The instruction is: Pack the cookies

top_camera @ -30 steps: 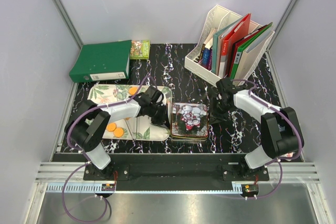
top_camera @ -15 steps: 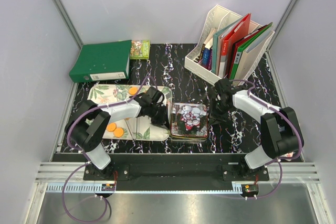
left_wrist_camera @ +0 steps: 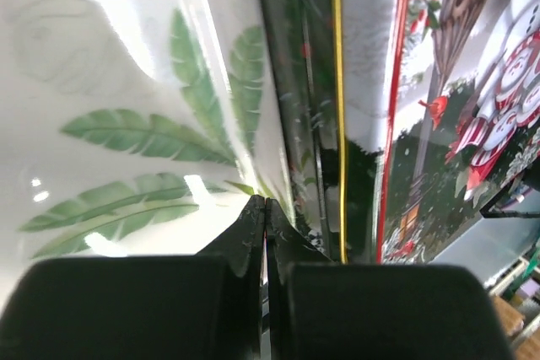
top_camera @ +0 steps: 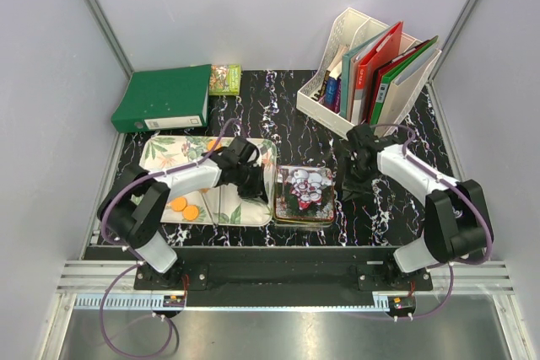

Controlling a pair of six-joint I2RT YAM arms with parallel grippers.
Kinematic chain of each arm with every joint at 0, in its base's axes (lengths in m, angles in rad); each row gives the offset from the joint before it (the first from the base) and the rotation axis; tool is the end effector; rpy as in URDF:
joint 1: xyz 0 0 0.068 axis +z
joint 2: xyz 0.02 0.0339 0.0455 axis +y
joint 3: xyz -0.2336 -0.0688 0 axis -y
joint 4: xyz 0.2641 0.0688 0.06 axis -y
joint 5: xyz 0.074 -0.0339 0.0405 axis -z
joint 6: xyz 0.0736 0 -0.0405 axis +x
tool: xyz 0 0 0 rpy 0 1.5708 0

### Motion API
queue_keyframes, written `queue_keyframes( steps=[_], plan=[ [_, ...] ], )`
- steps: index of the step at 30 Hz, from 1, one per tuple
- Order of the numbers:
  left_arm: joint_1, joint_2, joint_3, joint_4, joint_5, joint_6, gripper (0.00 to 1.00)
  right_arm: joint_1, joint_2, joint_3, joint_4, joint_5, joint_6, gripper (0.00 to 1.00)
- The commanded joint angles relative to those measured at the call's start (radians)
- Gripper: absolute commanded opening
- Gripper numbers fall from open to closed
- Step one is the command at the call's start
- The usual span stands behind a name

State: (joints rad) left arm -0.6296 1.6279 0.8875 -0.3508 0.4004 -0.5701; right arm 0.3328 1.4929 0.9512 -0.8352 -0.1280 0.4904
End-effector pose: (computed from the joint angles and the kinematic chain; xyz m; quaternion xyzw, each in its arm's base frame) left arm 0.2532 -0.2200 0.0871 0.0755 0.9502 -0.2908 0.0831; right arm 0.2685 0.1028 0.1174 0.0720 0.9907 0.0970 0.0631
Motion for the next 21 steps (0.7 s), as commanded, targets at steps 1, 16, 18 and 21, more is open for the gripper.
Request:
queue_keyframes(
  steps=[1, 16, 18, 21],
  plan=[
    [0.028, -0.060, 0.002, -0.031, -0.075, 0.032, 0.00, -0.006, -0.074, 0.072, -0.045, 0.080, -0.003, 0.00],
    [0.027, -0.295, 0.083, -0.044, -0.247, 0.107, 0.34, -0.006, -0.224, 0.061, 0.209, -0.209, 0.013, 0.00],
    [0.001, -0.295, 0.114, -0.031, -0.221, 0.105, 0.34, -0.006, -0.209, 0.041, 0.250, -0.271, 0.022, 0.00],
    [-0.045, -0.274, 0.139, 0.007, -0.160, 0.079, 0.34, -0.005, -0.197, 0.003, 0.313, -0.326, 0.039, 0.00]
  ],
)
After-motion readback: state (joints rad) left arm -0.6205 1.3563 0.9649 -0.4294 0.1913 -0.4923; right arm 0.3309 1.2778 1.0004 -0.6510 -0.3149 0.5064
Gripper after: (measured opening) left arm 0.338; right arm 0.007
